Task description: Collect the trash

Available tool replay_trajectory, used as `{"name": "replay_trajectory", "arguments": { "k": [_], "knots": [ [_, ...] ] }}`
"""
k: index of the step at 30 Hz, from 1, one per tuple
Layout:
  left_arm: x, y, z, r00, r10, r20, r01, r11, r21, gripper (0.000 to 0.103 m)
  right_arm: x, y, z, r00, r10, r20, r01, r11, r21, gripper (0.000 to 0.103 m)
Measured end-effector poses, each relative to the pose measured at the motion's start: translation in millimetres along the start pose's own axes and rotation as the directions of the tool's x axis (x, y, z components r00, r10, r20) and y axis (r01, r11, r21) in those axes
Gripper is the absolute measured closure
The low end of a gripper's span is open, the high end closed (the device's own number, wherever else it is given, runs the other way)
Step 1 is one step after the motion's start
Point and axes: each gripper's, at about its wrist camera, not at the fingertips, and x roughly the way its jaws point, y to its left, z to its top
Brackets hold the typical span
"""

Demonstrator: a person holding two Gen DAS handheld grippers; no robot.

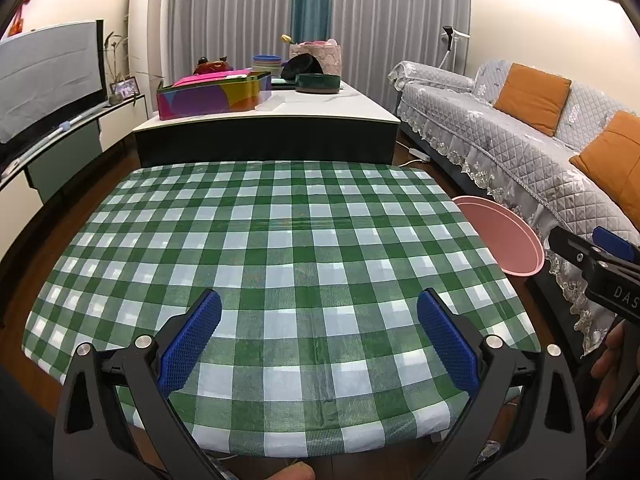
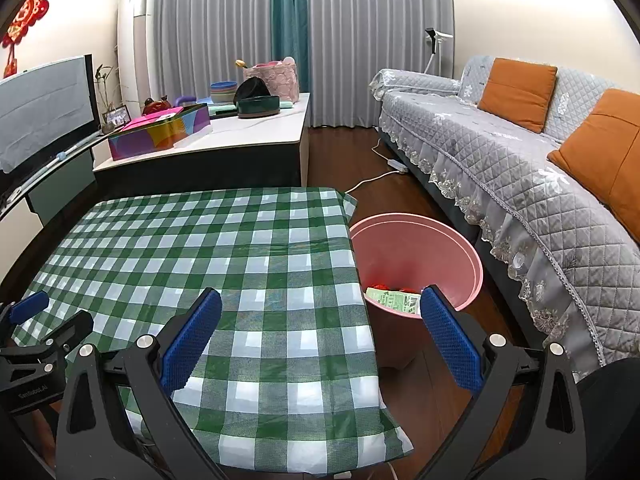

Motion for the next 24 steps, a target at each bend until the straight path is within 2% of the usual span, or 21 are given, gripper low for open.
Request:
{"name": "replay_trajectory", "arguments": {
  "k": [24],
  "knots": [
    [0.0,-5.8,-0.6,1.0,-0.015,-0.002,0.015,1.0,0.007,0.008,0.0,1.0,-0.2,1.0,0.0,-0.002,0.0,1.0,0.001,0.005]
  ]
}}
